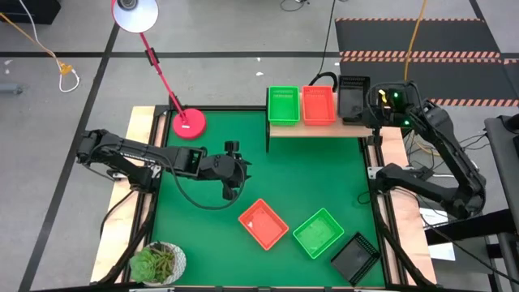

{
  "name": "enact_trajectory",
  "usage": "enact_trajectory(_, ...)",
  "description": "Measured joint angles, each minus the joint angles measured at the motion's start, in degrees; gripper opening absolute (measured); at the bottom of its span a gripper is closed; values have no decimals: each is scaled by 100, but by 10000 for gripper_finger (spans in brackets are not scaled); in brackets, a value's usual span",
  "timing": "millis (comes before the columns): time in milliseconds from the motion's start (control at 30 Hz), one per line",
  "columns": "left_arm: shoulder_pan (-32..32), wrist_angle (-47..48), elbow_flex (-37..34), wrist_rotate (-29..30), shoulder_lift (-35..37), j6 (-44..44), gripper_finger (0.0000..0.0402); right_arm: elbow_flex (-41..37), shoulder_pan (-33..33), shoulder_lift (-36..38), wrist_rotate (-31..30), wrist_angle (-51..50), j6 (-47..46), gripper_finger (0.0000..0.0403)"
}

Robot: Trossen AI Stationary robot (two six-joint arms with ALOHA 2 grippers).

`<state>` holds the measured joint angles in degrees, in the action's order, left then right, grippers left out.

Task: Stack baskets on shelf by color
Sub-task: Stack the left black basket on top of the black basket on the shelf

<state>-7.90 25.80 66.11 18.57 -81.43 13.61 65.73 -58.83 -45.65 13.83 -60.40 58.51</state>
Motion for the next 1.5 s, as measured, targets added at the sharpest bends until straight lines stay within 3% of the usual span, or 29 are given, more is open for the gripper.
enact_trajectory(400,0,-4,0,-120,0,-5,184,2,-933,-297,603,-324,643,4)
enact_trajectory(1000,0,-90,4,-372,0,72,184,2,-1098,-489,587,-392,863,6)
enact_trajectory(1500,-1,-239,7,-559,0,75,184,2,-1087,-222,430,-434,35,104)
